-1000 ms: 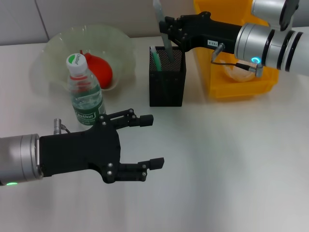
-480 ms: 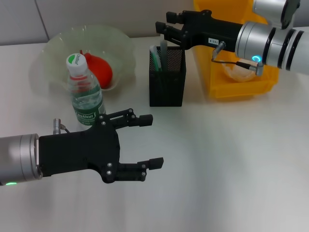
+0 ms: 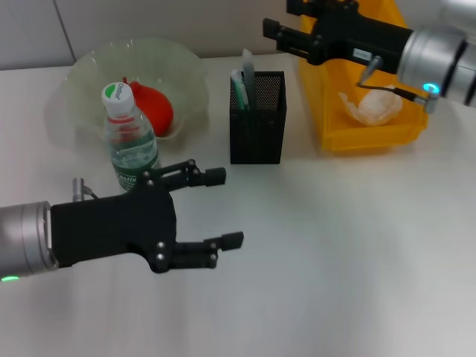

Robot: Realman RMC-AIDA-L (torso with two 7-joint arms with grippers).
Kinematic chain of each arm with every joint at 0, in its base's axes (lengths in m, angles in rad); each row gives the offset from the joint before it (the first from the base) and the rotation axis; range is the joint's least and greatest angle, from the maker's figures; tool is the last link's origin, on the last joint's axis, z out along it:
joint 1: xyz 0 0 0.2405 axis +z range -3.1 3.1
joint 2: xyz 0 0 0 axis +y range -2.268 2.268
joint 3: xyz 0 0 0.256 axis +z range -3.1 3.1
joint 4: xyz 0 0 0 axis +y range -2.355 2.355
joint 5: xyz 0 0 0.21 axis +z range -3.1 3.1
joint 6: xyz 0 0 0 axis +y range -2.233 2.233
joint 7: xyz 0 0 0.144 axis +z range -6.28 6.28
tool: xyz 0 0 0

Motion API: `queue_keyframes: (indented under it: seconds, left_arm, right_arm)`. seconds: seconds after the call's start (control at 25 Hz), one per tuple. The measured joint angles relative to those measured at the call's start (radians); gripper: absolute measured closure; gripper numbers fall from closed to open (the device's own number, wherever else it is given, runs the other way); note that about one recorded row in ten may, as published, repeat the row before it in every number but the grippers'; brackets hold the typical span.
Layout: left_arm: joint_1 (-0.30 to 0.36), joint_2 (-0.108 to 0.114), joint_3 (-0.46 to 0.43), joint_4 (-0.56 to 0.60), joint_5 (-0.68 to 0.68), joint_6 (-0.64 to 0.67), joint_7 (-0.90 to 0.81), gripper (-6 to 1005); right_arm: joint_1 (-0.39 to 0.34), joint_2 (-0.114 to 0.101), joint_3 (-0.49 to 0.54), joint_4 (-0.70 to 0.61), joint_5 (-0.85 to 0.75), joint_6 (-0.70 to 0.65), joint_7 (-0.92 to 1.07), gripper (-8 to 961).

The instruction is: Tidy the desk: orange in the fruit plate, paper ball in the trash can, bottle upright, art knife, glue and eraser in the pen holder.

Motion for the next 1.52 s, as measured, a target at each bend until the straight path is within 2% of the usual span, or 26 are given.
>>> queue_keyframes:
  seconds: [0.08, 0.28, 0.52, 0.76, 1.0, 1.28, 1.52]
  left_arm:
    - [0.001, 0.002, -0.009, -0.002, 0.000, 0.000, -0.002, 172]
    - [0.002, 0.005, -0.036, -0.018, 0.000, 0.002, -0.005, 172]
    - [0.002, 0.014, -0.078, -0.022, 0.007, 0.021, -0.012, 172]
    - [0.005, 0.045, -0.087, -0.023, 0.013, 0.034, -0.044, 172]
    - [0.005, 0.072, -0.078, -0.023, 0.033, 0.055, -0.057, 172]
    - [-0.016, 0.072, -0.084, -0.018, 0.152, 0.067, -0.083, 172]
    - [-0.023, 0.070, -0.088, -0.021, 0.177, 0.059, -0.085, 172]
  right_arm:
    - [-0.028, -0.003, -0.001, -0.028, 0.000, -0.034, 0.000, 524]
    - [-0.098, -0.007, -0.030, -0.113, -0.029, -0.116, 0.006, 299]
    - [-0.155, 0.003, -0.088, -0.204, -0.152, -0.194, 0.059, 127]
    - [-0.224, 0.004, -0.220, -0.312, -0.199, -0.229, 0.130, 127]
    - [-0.259, 0.007, -0.357, -0.386, -0.264, -0.237, 0.200, 127]
    - [-0.293, 0.009, -0.449, -0.448, -0.285, -0.236, 0.251, 127]
    - [-0.338, 0.010, -0.506, -0.526, -0.300, -0.238, 0.273, 127]
